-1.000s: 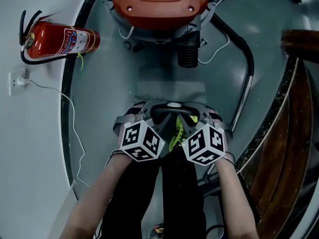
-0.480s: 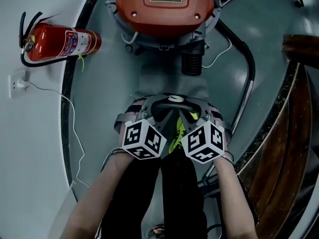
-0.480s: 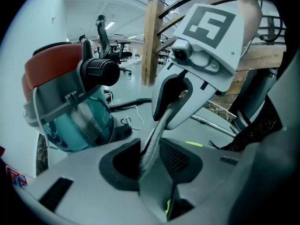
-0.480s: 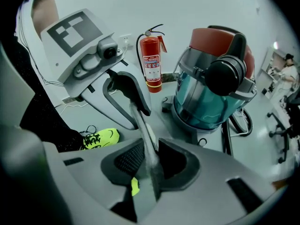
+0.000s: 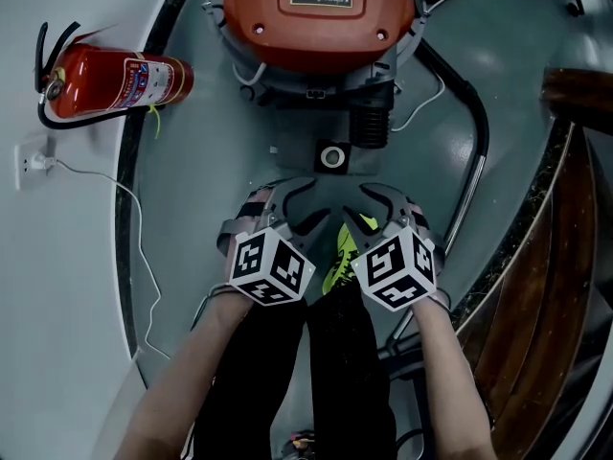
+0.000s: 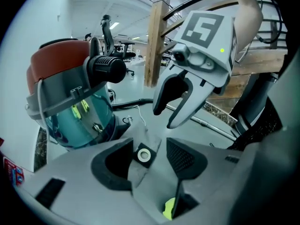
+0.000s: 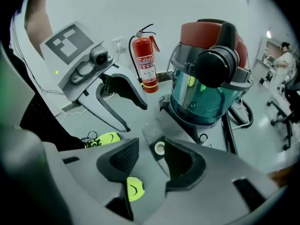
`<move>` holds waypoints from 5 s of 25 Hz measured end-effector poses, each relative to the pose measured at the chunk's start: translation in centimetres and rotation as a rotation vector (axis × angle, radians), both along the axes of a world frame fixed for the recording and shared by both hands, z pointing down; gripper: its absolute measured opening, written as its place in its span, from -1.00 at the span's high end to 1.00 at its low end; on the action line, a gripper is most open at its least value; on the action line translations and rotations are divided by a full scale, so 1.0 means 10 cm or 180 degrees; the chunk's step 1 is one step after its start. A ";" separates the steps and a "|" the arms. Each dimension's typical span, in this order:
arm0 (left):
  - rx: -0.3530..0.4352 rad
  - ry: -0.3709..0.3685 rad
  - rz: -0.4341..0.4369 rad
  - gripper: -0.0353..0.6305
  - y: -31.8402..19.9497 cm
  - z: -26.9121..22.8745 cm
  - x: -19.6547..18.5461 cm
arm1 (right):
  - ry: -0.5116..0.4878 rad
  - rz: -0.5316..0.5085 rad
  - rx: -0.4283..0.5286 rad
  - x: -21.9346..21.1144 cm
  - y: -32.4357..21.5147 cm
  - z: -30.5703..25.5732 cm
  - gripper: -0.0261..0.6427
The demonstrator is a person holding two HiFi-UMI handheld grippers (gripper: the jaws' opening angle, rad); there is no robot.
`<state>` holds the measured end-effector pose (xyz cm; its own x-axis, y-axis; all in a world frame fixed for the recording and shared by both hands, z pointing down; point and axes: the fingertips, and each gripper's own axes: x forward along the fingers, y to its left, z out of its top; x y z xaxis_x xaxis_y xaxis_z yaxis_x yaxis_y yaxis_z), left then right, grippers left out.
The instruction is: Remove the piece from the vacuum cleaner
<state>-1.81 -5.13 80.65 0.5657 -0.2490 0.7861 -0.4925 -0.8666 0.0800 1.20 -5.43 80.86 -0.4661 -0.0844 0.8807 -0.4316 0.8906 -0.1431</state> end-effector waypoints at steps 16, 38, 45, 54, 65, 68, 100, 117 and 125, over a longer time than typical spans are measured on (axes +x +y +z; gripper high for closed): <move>-0.0422 0.0500 -0.0446 0.53 -0.10 -0.55 -0.15 | -0.0384 0.1000 -0.0559 0.05 -0.02 -0.46 0.45; -0.0561 0.0800 -0.0629 0.84 -0.23 -2.09 -0.28 | -0.0543 0.1378 -0.0364 0.13 -0.33 -2.07 0.83; -0.0684 0.0946 -0.1011 0.86 -0.17 -2.50 -0.32 | -0.0677 0.1535 -0.0422 0.13 -0.20 -2.56 0.84; -0.0678 0.1077 -0.1176 0.85 -0.15 -3.14 -0.27 | -0.0795 0.1588 -0.0411 0.17 -0.11 -3.18 0.85; -0.0617 0.1355 -0.1339 0.85 -0.09 -4.00 -0.21 | -0.0997 0.1492 -0.0300 0.12 -0.06 -4.00 0.85; -0.0540 0.1393 -0.1283 0.85 -0.09 -4.22 -0.19 | -0.1060 0.1526 -0.0255 0.13 -0.02 -4.17 0.85; -0.0211 0.1771 -0.1233 0.86 0.90 -5.36 -0.12 | -0.1567 0.1652 -0.0149 0.23 1.13 -4.94 0.85; 0.0156 0.1772 -0.1315 0.85 1.63 -5.51 0.31 | -0.1812 0.1455 0.0099 0.71 1.79 -5.19 0.85; 0.0195 0.1828 -0.1412 0.85 2.30 -5.45 0.61 | -0.1863 0.1320 0.0103 0.91 2.49 -5.17 0.85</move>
<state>4.32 17.87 26.19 0.7205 -0.5846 0.3729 -0.6934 -0.6064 0.3892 10.30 19.49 29.11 -0.7852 -0.3786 0.4900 -0.5958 0.6777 -0.4310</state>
